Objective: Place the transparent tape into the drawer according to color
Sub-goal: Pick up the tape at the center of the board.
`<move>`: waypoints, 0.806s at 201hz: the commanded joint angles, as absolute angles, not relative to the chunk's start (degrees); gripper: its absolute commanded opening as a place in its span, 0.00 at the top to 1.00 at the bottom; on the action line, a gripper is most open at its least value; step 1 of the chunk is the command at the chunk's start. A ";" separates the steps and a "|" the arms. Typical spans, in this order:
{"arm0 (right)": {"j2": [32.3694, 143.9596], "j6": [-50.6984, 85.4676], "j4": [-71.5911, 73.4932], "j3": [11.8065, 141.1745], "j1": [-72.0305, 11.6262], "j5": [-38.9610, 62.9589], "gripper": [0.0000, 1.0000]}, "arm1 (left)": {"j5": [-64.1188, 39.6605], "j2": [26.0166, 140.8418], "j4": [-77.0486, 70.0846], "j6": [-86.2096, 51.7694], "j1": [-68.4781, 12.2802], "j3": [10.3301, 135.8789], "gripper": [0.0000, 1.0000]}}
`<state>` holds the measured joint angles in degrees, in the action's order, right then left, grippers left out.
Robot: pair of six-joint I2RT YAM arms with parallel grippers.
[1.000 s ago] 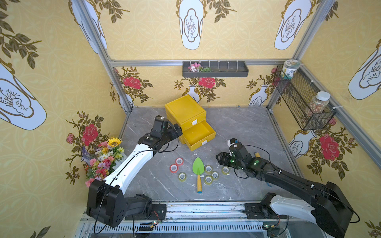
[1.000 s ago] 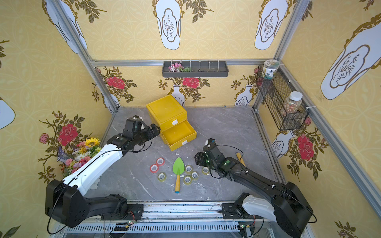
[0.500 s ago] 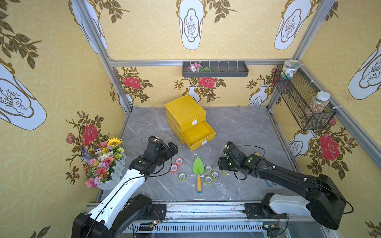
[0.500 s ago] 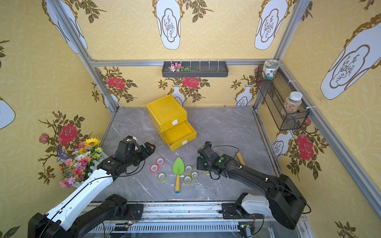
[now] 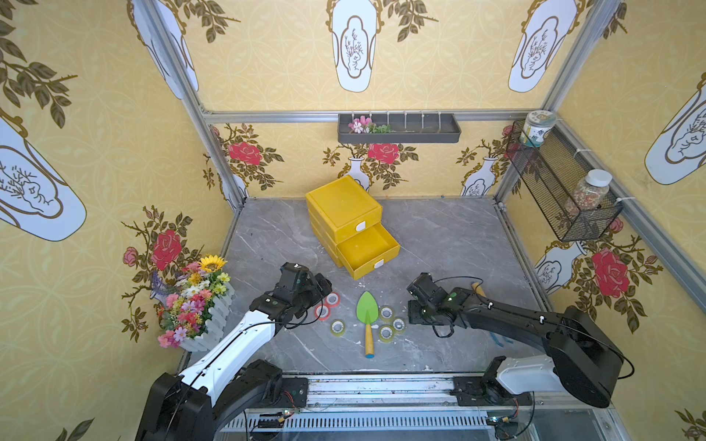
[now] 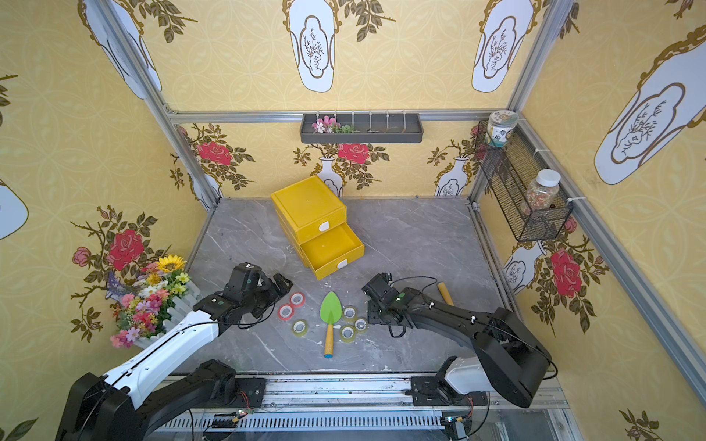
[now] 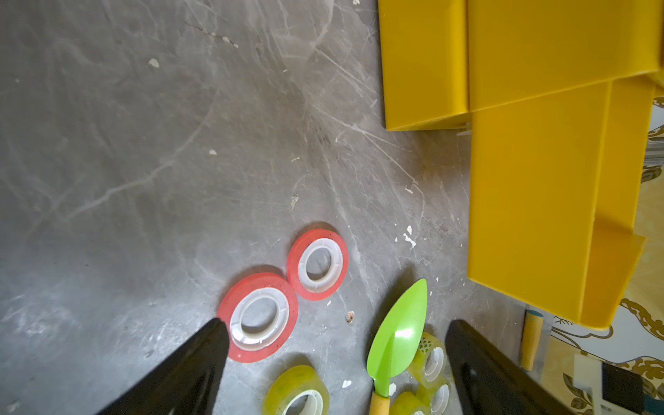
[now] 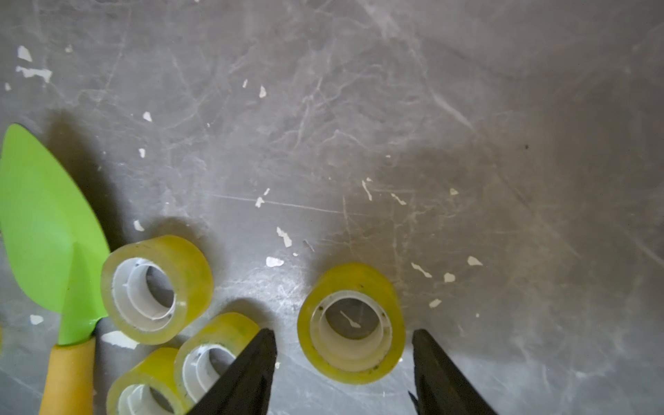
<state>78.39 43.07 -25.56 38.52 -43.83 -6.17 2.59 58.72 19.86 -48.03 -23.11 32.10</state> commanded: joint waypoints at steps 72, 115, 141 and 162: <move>82.26 43.30 -24.50 38.41 -44.45 -8.46 0.45 | 1.44 58.80 18.46 -47.55 -23.03 31.99 0.00; 81.93 43.33 -23.36 38.10 -44.38 -8.51 0.53 | 1.04 58.54 18.53 -47.46 -23.03 31.96 0.00; 80.11 43.25 -23.94 38.50 -44.43 -8.87 0.54 | 0.97 58.26 18.72 -47.37 -23.03 32.08 0.00; 78.14 42.58 -25.87 39.89 -44.38 -9.51 0.55 | 0.88 58.36 18.72 -47.37 -23.02 32.16 0.00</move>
<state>79.90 43.22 -24.43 38.48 -44.36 -7.86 1.34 58.37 19.33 -47.90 -23.09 32.10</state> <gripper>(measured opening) 0.479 0.995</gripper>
